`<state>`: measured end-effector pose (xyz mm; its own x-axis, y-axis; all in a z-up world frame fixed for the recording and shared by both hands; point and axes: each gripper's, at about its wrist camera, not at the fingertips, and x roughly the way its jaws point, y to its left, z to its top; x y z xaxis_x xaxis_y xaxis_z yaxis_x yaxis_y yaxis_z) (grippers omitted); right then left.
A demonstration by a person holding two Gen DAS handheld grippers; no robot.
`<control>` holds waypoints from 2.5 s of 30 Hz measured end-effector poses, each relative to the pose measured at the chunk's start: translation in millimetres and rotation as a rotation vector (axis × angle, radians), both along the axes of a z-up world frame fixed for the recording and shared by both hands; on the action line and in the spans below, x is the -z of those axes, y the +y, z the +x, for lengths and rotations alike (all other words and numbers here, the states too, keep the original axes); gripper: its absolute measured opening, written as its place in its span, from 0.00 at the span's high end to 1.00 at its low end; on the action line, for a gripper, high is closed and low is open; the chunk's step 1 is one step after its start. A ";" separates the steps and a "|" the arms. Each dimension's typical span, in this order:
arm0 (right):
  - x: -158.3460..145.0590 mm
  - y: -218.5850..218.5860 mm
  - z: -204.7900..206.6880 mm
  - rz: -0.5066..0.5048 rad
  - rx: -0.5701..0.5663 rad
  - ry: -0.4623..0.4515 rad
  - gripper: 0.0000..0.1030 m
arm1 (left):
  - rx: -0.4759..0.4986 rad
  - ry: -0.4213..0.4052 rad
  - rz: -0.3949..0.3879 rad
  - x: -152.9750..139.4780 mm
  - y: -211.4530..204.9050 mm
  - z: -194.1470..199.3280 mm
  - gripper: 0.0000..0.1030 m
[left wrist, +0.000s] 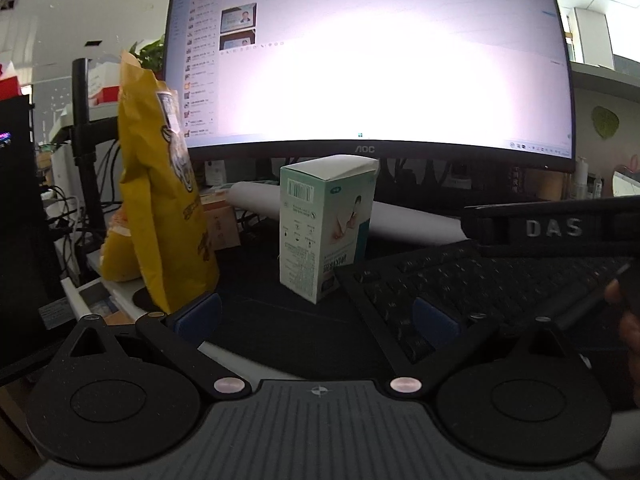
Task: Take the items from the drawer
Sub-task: 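Carry both tools back from the desk toward the open white drawer, then lower both tools toward the white case inside the drawer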
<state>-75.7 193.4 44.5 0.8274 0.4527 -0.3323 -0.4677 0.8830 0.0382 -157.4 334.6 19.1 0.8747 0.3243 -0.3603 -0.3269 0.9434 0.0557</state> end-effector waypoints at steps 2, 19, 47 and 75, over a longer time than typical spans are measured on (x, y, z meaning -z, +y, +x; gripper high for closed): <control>-2.4 4.1 1.1 0.001 -0.007 -0.012 0.00 | -0.012 -0.002 -0.021 -0.9 8.2 7.6 0.00; 0.9 17.7 -17.7 -0.005 -0.131 0.055 0.00 | -0.253 -0.006 -0.019 -14.9 21.9 -46.2 0.00; -0.6 82.0 -19.0 -0.067 -0.326 0.074 0.00 | -0.497 0.234 -0.345 28.5 126.7 -28.7 0.24; 14.6 86.9 -34.8 -0.084 -0.267 0.086 0.00 | -0.494 0.369 -0.563 53.8 169.7 -3.2 0.49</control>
<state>-110.5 280.3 30.0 0.6498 0.6189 -0.4413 -0.6824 0.7307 0.0199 -160.6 504.2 -34.7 0.4731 0.3253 -0.8187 -0.7634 0.6152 -0.1967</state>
